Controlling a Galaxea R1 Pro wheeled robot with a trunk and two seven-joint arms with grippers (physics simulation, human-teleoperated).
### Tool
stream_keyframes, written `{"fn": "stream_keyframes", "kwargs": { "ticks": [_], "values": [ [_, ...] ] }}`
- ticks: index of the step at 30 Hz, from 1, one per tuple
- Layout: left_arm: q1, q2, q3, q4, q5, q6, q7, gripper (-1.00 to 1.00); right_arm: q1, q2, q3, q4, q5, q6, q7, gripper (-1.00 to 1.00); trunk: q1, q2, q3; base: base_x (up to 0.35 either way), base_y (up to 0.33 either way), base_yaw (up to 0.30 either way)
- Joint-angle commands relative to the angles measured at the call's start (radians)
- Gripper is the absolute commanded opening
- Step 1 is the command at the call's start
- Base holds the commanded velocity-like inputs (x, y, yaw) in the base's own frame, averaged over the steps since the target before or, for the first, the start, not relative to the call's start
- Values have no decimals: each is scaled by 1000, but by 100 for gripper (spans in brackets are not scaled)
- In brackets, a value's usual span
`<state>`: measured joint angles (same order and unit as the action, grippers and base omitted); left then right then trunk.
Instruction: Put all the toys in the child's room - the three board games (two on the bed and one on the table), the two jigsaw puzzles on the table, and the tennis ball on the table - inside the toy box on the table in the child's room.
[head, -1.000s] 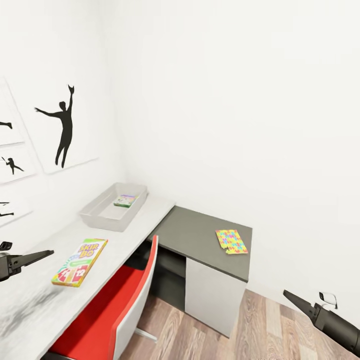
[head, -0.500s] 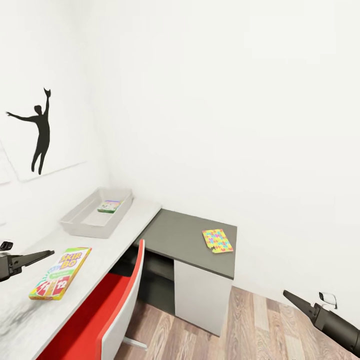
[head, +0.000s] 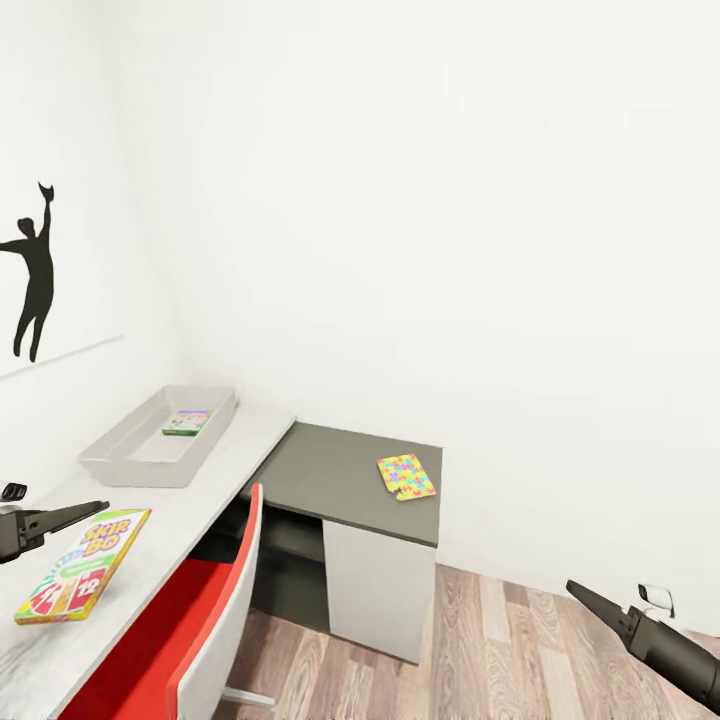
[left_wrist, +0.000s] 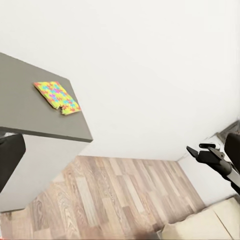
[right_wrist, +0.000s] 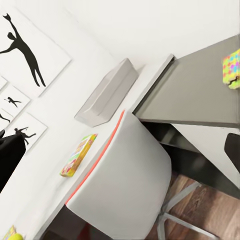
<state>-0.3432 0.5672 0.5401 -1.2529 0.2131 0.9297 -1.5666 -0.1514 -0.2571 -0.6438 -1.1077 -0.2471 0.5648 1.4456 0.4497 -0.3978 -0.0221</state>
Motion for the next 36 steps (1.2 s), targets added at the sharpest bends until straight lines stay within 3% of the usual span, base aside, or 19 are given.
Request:
{"fn": "stream_keyframes", "kwargs": {
  "ticks": [1,11,36],
  "values": [
    [0,0,0,0,-1,11,-4,100,-1,0,0,0,-1,10,3,100,0,-2,-1,-248,0,-204],
    [0,0,0,0,-1,11,-4,100,-1,0,-1,4,-1,10,2,100,0,-2,11,-156,0,-204],
    [0,0,-1,0,0,10,-4,100,-2,0,-2,5,-1,10,2,100,0,-2,41,-7,0,-204]
  ]
}}
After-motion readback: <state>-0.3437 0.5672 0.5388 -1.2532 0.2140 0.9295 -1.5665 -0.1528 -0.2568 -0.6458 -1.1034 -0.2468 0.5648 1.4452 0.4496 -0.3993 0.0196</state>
